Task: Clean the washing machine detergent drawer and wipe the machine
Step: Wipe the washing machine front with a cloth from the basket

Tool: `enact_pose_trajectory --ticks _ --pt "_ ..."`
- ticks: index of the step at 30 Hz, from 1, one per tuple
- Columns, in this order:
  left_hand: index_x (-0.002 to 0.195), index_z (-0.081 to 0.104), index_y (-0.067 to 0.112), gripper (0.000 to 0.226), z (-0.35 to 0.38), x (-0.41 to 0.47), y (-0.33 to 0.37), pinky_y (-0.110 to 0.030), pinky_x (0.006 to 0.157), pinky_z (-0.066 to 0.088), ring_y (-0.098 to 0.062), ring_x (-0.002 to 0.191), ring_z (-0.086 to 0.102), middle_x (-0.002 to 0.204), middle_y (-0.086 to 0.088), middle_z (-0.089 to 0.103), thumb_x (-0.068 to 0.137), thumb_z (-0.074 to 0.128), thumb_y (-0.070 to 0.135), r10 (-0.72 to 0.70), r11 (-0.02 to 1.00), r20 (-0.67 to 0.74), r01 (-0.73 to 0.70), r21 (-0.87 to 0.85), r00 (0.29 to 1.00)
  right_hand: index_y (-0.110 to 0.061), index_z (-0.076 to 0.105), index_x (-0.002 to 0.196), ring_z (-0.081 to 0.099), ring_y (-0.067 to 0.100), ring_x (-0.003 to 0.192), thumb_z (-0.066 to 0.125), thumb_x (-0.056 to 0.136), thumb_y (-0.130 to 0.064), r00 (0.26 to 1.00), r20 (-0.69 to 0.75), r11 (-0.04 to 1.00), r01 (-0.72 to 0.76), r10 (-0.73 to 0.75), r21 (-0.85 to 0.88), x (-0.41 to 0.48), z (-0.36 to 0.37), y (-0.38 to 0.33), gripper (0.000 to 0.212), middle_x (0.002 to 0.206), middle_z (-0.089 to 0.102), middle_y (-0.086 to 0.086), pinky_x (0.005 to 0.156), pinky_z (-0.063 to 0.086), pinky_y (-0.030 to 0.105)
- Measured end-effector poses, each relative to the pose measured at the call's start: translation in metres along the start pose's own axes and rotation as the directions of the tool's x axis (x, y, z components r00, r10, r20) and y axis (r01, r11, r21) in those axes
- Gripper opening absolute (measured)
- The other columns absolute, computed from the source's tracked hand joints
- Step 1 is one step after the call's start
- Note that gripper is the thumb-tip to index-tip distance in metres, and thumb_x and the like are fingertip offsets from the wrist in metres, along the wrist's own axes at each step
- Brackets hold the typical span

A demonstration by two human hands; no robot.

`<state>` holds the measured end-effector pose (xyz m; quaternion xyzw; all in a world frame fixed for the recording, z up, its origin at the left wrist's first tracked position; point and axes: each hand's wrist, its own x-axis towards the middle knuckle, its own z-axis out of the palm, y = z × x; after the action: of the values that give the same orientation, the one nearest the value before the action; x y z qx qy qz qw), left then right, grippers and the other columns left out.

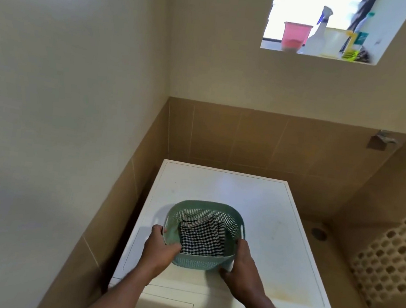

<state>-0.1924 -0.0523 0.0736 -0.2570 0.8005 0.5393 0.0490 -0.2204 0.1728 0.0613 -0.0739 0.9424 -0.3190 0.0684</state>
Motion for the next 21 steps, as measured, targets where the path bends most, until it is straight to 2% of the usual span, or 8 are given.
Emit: enact_pose_trajectory --ticks 3,5,8,10,13,16,18,21 --pt "0.142 0.029 0.013 0.074 0.004 -0.004 0.007 -0.039 0.086 0.055 -0.025 0.115 0.054 0.139 -0.009 0.041 0.083 0.069 0.031 0.112 0.964 -0.048 -0.097 0.247 0.993 -0.027 0.018 0.149 0.054 0.023 0.106 0.065 0.075 -0.018 1.000 -0.015 0.962 0.008 -0.012 -0.273 -0.003 -0.012 -0.003 0.088 0.130 0.046 0.001 0.073 0.051 0.029" --pt "0.149 0.024 0.011 0.079 0.006 -0.007 0.014 -0.037 0.096 0.050 -0.025 0.126 0.045 0.147 -0.008 0.032 0.085 0.064 0.036 0.270 0.856 -0.112 -0.185 0.482 0.956 -0.022 0.029 0.146 0.051 0.023 0.099 0.062 0.074 -0.011 0.994 -0.092 0.924 0.024 -0.063 -0.382 0.002 -0.021 -0.007 0.080 0.119 0.051 0.005 0.074 0.049 0.031" --pt "0.140 0.045 0.011 0.057 0.009 -0.006 0.026 -0.034 0.105 0.045 -0.024 0.128 0.044 0.143 -0.009 0.044 0.088 0.058 0.030 0.516 0.632 -0.094 -0.304 0.713 0.852 -0.017 0.053 0.122 0.053 0.025 0.087 0.067 0.069 -0.004 0.964 -0.160 0.884 0.120 -0.213 -0.453 0.019 -0.025 -0.013 0.056 0.103 0.055 0.007 0.065 0.044 0.030" --pt "0.129 0.057 0.013 0.041 0.015 0.000 0.034 -0.033 0.106 0.046 -0.022 0.127 0.046 0.139 -0.007 0.050 0.090 0.057 0.025 0.547 0.554 -0.004 -0.358 0.752 0.837 -0.016 0.055 0.113 0.053 0.024 0.097 0.067 0.075 -0.008 0.962 -0.105 0.890 0.186 -0.251 -0.417 0.032 -0.024 -0.025 0.040 0.109 0.053 0.005 0.067 0.046 0.030" --pt "0.126 0.059 0.015 0.033 0.028 0.014 0.045 -0.032 0.102 0.049 -0.020 0.123 0.047 0.133 -0.004 0.052 0.093 0.055 0.022 0.438 0.563 0.107 -0.365 0.741 0.893 -0.015 0.055 0.116 0.050 0.023 0.114 0.061 0.080 -0.007 0.980 0.066 0.924 0.199 -0.188 -0.327 0.055 -0.011 -0.042 0.037 0.119 0.052 0.004 0.082 0.050 0.034" --pt "0.117 0.065 0.010 0.030 0.040 0.035 0.050 -0.037 0.089 0.057 -0.026 0.109 0.061 0.121 -0.008 0.062 0.088 0.060 0.015 0.171 0.662 0.098 -0.188 0.725 0.980 -0.014 0.057 0.114 0.060 0.031 0.106 0.060 0.080 -0.020 0.976 0.219 0.957 0.048 0.017 -0.285 0.082 0.009 -0.047 0.035 0.114 0.060 0.010 0.086 0.052 0.037" --pt "0.112 0.067 0.007 0.028 0.046 0.049 0.050 -0.036 0.081 0.060 -0.029 0.100 0.067 0.114 -0.012 0.067 0.085 0.062 0.013 0.017 0.742 0.062 -0.054 0.668 0.998 -0.009 0.053 0.117 0.063 0.034 0.105 0.056 0.081 -0.025 0.960 0.228 0.972 -0.116 0.163 -0.206 0.096 0.021 -0.047 0.040 0.114 0.063 0.014 0.087 0.053 0.038" --pt "0.119 0.063 0.003 0.032 0.057 0.072 0.044 -0.034 0.081 0.058 -0.031 0.103 0.068 0.119 -0.014 0.068 0.088 0.063 0.010 -0.133 0.831 0.007 0.108 0.545 0.991 -0.001 0.039 0.128 0.061 0.035 0.110 0.061 0.083 -0.024 0.917 0.174 0.933 -0.348 0.360 -0.094 0.111 0.037 -0.041 0.055 0.121 0.061 0.019 0.090 0.052 0.041"
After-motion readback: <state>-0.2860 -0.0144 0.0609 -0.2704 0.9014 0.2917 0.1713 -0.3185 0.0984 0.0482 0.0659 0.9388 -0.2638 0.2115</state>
